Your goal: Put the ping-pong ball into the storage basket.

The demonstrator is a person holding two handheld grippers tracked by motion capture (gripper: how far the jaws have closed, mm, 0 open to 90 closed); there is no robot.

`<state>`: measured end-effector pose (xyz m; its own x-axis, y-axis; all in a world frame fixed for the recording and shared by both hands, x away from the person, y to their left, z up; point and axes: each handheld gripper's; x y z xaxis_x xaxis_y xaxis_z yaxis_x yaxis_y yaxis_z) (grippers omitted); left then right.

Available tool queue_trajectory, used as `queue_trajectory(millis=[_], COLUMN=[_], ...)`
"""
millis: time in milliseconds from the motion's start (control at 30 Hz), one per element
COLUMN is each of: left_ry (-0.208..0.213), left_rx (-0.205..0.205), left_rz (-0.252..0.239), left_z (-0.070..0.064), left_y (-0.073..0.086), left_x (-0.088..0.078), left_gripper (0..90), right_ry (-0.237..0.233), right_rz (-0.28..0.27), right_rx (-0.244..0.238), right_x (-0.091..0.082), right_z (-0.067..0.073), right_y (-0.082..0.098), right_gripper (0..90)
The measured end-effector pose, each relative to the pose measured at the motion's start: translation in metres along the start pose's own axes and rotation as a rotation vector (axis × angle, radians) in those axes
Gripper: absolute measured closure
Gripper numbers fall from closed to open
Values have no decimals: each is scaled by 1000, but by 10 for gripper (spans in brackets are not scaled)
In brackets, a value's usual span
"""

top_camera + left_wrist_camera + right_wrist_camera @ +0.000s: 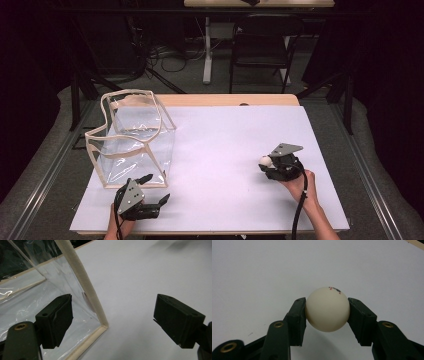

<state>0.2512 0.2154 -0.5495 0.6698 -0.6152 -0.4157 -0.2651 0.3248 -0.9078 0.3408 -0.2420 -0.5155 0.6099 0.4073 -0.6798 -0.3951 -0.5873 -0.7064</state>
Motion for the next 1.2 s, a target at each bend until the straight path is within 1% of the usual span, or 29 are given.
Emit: queue_trajectory(millis=[100, 167, 300, 600, 700, 900, 967, 1067, 1167, 1200], left_ry=[1, 4, 5, 8, 8, 13, 12, 17, 20, 21], left_rx=[1, 1, -1, -6, -16, -11, -13, -11, -8, -6], left_rz=[4, 2, 1, -2, -5, -6, -8, -9, -8, -7], left_z=[0, 0, 0, 2, 4, 4, 4, 5, 4, 4], left_y=[0, 0, 0, 1, 1, 1, 1, 0, -1, -1], left_x=[0, 1, 0, 2, 2, 2, 2, 3, 4, 5], left_gripper=[159, 159, 159, 159, 159, 159, 159, 159, 159, 159], right_ry=[-6, -7, -22, -32, -40, -58, -56, -70, -70, -78], right_rz=[1, -8, -14, -22, -21, -16, -14, -24, -25, -33], right_rx=[0, 2, -7, -16, -22, -42, -46, -53, -63, -67], right_x=[-1, 0, 0, 0, 3, 11, 12, 15, 15, 15], right_z=[1, 2, 3, 7, 9, 15, 15, 17, 19, 20], right_y=[-3, -4, -11, -20, -25, -34, -36, -42, -46, -49], right_gripper=[506, 506, 507, 507, 507, 507, 507, 507, 507, 507])
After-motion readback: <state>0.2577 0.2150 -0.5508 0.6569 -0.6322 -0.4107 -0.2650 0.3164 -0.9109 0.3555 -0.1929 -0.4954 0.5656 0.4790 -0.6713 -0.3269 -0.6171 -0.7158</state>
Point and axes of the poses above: each handheld gripper's, and its own axes: x roughly forward along the jaws, y roughly out of its underside, z roughly to its left, and after that the axes turned 6 degrees about -x, right-handed
